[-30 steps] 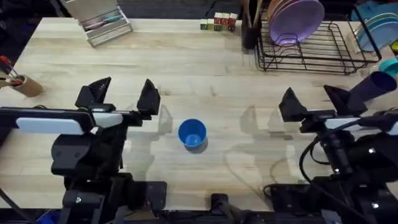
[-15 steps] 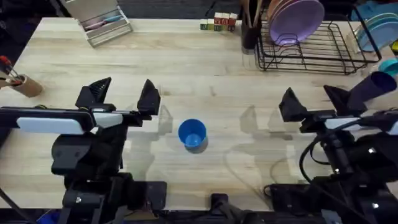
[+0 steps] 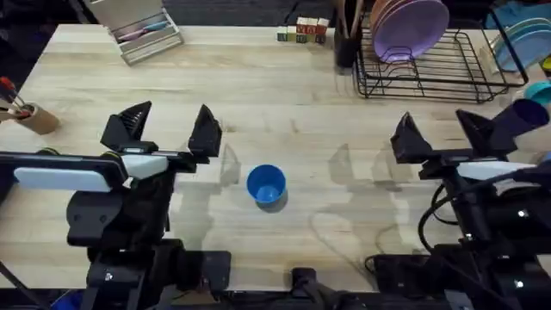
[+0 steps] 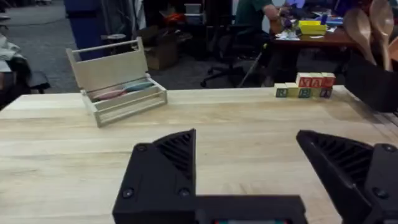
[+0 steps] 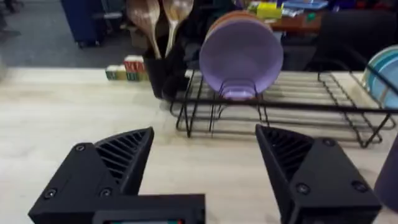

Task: Pick up the cup on the table and put them onto the rack.

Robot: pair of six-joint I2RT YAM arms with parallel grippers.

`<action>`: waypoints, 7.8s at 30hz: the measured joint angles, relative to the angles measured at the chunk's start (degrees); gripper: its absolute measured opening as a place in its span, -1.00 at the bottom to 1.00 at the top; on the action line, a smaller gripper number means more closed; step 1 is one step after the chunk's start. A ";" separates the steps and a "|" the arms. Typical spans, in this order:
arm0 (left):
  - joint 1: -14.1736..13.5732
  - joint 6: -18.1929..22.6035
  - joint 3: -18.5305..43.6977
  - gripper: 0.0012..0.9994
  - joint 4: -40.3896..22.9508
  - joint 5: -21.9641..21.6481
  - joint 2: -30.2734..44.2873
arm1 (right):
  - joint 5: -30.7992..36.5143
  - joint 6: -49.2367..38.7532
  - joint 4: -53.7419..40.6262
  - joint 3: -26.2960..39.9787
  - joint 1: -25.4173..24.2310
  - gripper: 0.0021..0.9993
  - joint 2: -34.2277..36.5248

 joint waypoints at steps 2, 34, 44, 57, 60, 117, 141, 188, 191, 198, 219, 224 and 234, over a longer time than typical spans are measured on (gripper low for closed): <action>0.00 0.00 0.44 0.99 -2.07 0.66 0.00 | -0.02 0.22 -2.34 0.14 0.00 0.99 0.00; 0.00 0.45 68.97 0.99 -47.51 2.15 60.21 | -0.20 0.44 -58.44 71.90 0.00 0.99 60.30; 0.00 0.45 71.55 0.99 -49.04 2.17 63.10 | -0.20 0.44 -60.50 76.00 0.00 0.99 65.88; 0.00 0.45 71.55 0.99 -49.08 2.16 63.10 | 1.79 1.36 -60.78 76.28 -22.62 0.99 68.19; 0.00 0.45 71.55 0.99 -49.08 2.17 63.10 | 1.79 1.51 -59.10 76.28 -29.07 0.99 72.21; 0.00 0.45 71.55 0.99 -49.08 2.17 63.10 | 2.89 1.77 -43.48 76.62 -31.50 -0.93 99.49; 0.00 0.45 71.55 0.99 -49.30 2.17 63.10 | 2.86 -0.04 -55.98 80.37 -31.01 -0.94 84.50; 0.00 0.45 71.55 0.99 -50.61 2.17 63.10 | 2.84 -0.24 -35.43 80.48 6.12 -0.94 98.64; 0.00 0.45 71.55 0.99 -50.61 2.15 63.10 | 2.84 0.11 -36.94 80.48 6.12 -0.94 98.66; 0.00 0.45 71.55 0.99 -50.56 2.15 63.10 | 2.82 2.20 -37.07 80.48 6.12 -0.94 98.80; 0.00 0.45 71.55 0.99 -50.55 2.15 65.20 | 2.85 2.99 -34.62 80.56 8.18 -0.94 101.88; 0.00 0.45 71.55 0.99 -50.55 2.15 65.20 | 2.86 2.99 -34.62 80.56 8.91 -0.94 101.90; 0.00 0.45 71.55 0.99 -50.55 2.15 65.20 | 3.49 3.23 -34.64 80.56 9.22 -0.59 101.90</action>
